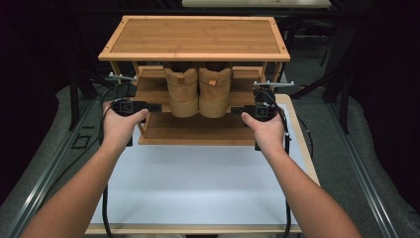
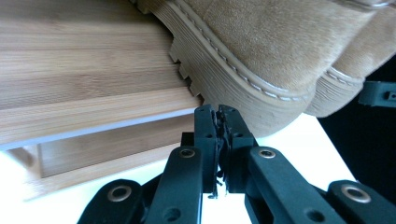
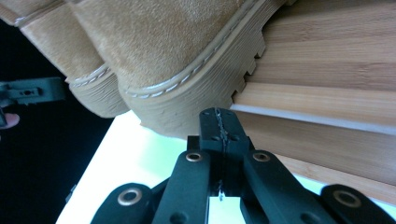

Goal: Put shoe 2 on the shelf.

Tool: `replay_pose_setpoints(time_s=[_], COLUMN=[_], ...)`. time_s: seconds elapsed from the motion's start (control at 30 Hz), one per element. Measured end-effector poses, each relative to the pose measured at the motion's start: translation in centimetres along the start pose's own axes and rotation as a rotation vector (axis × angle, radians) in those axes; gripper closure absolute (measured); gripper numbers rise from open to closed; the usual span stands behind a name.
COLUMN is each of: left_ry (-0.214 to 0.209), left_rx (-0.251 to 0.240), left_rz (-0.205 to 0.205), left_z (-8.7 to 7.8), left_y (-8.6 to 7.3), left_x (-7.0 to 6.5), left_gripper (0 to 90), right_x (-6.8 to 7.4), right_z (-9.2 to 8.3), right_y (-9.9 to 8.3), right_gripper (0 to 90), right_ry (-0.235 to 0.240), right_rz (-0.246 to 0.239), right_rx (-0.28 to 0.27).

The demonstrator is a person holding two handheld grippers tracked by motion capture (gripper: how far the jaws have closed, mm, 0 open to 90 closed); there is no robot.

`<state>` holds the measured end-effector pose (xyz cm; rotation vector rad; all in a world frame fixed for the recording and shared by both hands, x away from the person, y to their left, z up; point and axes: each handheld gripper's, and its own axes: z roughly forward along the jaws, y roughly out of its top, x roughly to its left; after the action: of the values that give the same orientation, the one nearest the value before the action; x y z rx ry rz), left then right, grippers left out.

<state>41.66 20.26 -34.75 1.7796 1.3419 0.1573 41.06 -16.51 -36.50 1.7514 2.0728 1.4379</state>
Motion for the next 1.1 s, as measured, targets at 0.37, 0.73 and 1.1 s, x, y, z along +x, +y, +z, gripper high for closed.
replay_pose_setpoints(time_s=[0.37,0.73,1.1], left_ry=[0.062,0.228,0.347], left_rx=[-0.037,-0.052,-0.072], left_rz=[0.008,0.111,0.174], left_z=[-3.8,-5.5,-4.1], left_y=[-1.7,-6.8,-16.1], left_x=[2.7,5.2,6.8], left_gripper=[86.2,86.1,86.2], right_x=[-1.4,-5.2,-7.5], right_z=[-3.0,-6.4,-7.2], right_y=[-0.8,-5.1,-13.0], right_gripper=[90.0,90.0,90.0], right_ry=[-0.048,-0.199,-0.395], right_rz=[-0.033,-0.114,-0.215], right_rx=[-0.001,-0.037,-0.099])
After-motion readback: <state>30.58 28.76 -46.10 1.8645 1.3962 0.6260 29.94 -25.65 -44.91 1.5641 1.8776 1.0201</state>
